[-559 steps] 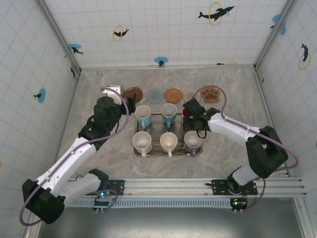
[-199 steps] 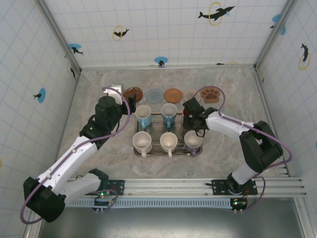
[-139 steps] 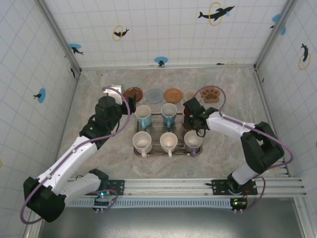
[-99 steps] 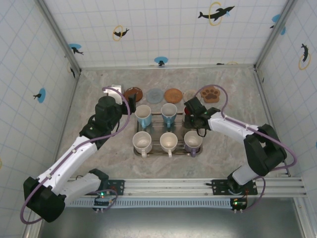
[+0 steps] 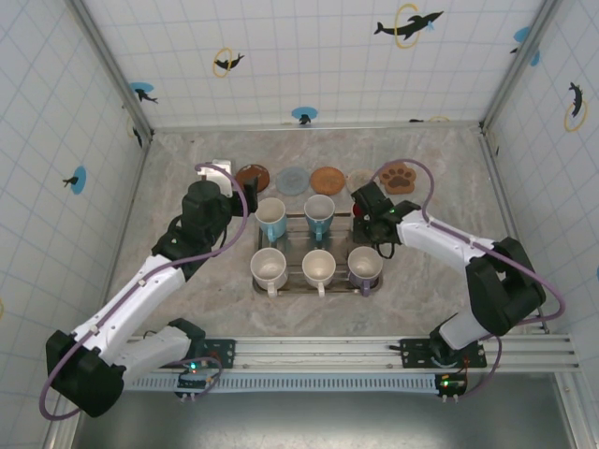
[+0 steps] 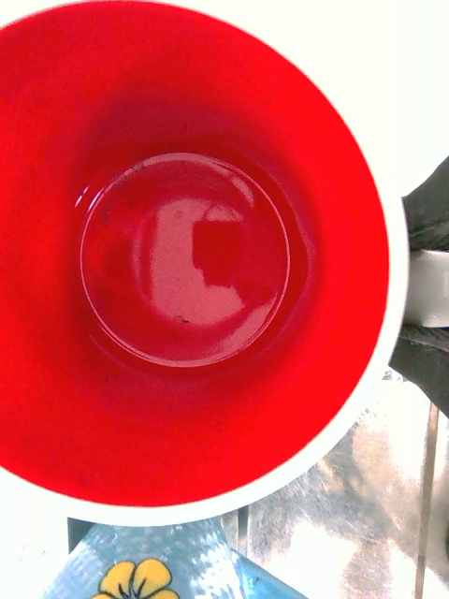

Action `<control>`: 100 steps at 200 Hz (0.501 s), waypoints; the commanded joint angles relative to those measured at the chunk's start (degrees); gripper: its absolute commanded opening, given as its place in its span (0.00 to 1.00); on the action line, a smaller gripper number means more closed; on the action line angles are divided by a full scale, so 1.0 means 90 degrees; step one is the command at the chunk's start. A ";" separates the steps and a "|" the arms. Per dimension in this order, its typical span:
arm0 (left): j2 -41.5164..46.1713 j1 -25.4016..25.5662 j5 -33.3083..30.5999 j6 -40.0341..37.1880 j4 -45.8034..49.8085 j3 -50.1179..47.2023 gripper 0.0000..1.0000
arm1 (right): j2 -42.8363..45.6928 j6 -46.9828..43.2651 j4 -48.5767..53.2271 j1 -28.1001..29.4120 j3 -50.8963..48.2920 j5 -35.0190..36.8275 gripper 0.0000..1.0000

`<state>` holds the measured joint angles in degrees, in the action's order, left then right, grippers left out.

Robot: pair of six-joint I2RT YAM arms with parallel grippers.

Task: Place the cup by the coaster

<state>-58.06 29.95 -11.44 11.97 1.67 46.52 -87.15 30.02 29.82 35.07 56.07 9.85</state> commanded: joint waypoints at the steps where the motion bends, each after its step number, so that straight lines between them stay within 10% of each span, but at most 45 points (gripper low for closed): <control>1: -0.0043 -0.0015 -0.0057 -0.0118 -0.0004 -0.0003 0.77 | 0.0328 -0.0250 -0.0004 -0.0191 0.0595 0.0205 0.00; 100: -0.0204 -0.0008 -0.0081 -0.0148 -0.0041 0.0040 0.77 | -0.0005 -0.0931 0.0320 -0.1429 0.1632 0.0012 0.00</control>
<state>-59.51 29.95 -11.44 11.81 1.65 46.52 -87.13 23.92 34.46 24.73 65.67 9.52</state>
